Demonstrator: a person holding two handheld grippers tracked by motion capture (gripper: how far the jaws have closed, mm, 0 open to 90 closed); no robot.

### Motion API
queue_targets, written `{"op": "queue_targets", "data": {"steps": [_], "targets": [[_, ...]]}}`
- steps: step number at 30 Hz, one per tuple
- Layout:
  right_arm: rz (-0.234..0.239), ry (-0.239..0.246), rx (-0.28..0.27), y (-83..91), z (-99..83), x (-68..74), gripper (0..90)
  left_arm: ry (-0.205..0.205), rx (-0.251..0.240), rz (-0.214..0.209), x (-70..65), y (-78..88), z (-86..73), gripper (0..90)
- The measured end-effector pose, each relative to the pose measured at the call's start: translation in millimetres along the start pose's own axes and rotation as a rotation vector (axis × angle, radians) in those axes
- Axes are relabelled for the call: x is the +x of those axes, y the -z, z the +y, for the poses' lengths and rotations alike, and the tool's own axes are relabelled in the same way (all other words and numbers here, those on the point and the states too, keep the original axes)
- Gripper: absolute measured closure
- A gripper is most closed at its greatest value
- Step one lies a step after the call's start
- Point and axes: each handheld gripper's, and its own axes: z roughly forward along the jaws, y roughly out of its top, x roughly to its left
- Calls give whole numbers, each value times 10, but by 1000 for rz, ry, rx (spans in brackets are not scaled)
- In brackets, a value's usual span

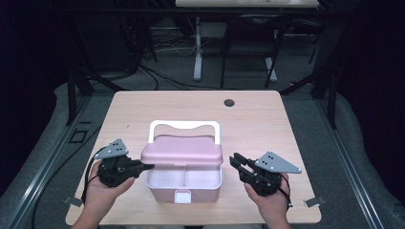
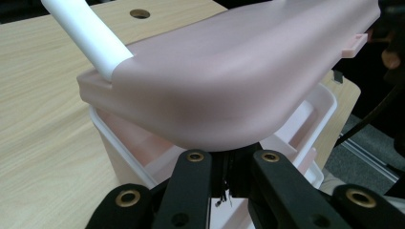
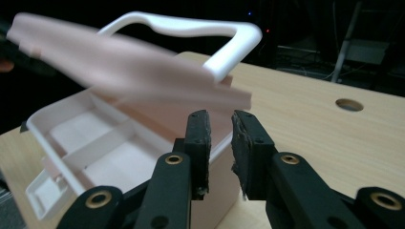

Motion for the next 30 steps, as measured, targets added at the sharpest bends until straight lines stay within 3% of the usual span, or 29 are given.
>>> {"op": "queue_targets", "data": {"steps": [11,22,30], "targets": [[83,44,85,-205,-222,198,799,-8,-16,10,70,18,188,887],[114,63,109,-324,-271,327,811,-18,-7,33,109,15,346,884],[133,72,130,-410,-313,377,879,-15,-9,40,140,8,418,886]]}}
